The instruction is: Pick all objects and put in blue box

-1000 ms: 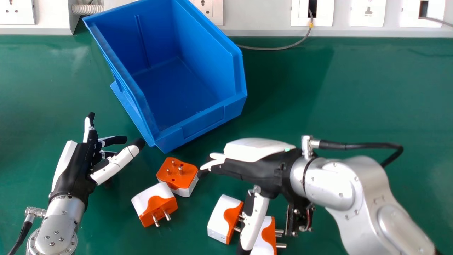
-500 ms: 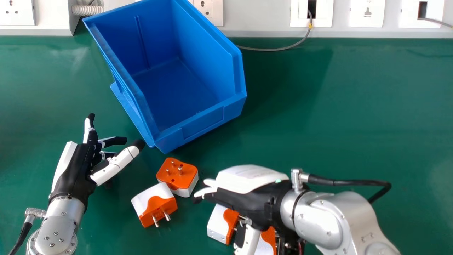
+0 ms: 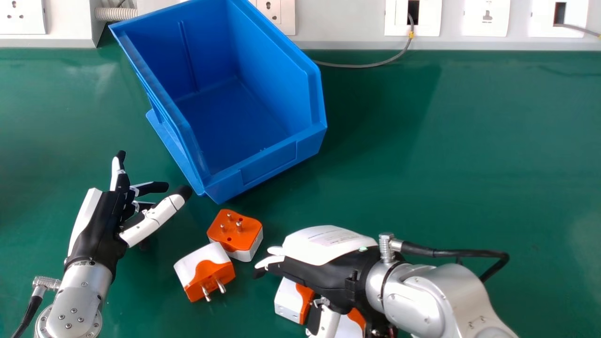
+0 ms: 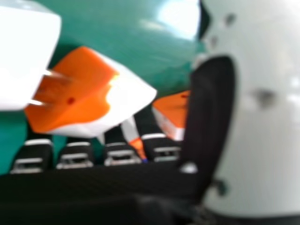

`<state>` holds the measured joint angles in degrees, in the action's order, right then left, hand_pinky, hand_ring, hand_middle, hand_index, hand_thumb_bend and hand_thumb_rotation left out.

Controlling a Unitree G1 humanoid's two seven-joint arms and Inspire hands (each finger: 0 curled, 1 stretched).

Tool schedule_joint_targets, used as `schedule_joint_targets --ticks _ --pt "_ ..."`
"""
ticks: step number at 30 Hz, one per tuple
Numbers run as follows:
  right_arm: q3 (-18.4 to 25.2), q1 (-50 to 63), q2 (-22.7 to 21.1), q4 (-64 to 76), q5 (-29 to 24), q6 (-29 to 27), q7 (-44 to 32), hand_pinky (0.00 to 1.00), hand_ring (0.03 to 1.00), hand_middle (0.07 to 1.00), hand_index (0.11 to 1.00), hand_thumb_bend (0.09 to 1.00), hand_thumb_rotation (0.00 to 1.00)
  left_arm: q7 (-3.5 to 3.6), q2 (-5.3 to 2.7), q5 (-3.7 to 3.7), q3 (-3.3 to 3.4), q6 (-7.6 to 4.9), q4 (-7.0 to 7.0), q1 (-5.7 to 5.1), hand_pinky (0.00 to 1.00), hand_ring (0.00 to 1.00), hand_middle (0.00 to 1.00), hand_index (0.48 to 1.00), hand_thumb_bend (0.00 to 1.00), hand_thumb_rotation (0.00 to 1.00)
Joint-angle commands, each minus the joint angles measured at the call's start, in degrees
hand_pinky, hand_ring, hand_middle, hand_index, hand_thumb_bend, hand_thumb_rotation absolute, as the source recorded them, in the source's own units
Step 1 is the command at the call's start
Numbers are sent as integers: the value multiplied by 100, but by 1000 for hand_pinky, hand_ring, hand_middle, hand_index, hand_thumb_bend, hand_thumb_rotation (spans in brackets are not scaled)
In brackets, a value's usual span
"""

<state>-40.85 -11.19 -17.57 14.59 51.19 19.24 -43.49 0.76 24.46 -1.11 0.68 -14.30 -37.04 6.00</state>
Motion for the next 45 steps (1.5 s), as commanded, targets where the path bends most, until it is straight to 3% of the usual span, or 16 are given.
schedule_joint_targets --ticks 1,19,29,37,38,41,42,44,45 --pt "36 -7 40 -164 -119 -229 240 796 888 921 869 922 205 340 -253 -253 -331 528 -294 -476 559 661 785 845 769 542" --pt "28 158 -69 -1449 -158 -1498 1838 731 813 862 828 887 157 331 -232 -253 -333 618 -89 -587 556 656 783 845 768 542" --pt "33 114 -243 -1819 -27 -2129 2502 715 799 848 809 865 113 319 -232 -271 -341 646 -73 -568 555 655 782 845 767 541" --pt "260 256 -58 -2232 -281 -2466 3356 675 774 811 765 814 72 338 -237 -257 -333 636 -135 -532 555 655 782 845 767 541" --pt "284 276 -43 -2259 -289 -2508 3476 610 719 755 731 751 57 341 -237 -253 -330 628 -127 -537 555 655 782 845 766 541" --pt "344 311 1 -2303 -322 -2593 3694 610 719 755 731 751 57 346 -240 -249 -328 619 -125 -533 555 655 782 845 766 541" --pt "362 320 10 -2309 -343 -2624 3730 549 667 714 677 699 46 349 -242 -248 -327 620 -137 -527 555 654 782 845 766 541" --pt "394 335 23 -2340 -392 -2708 3802 549 667 714 677 699 46 354 -249 -240 -322 626 -150 -520 555 654 782 845 766 541" --pt "405 339 27 -2360 -418 -2751 3839 500 623 683 636 658 36 356 -253 -235 -318 630 -154 -517 554 654 782 845 765 540"
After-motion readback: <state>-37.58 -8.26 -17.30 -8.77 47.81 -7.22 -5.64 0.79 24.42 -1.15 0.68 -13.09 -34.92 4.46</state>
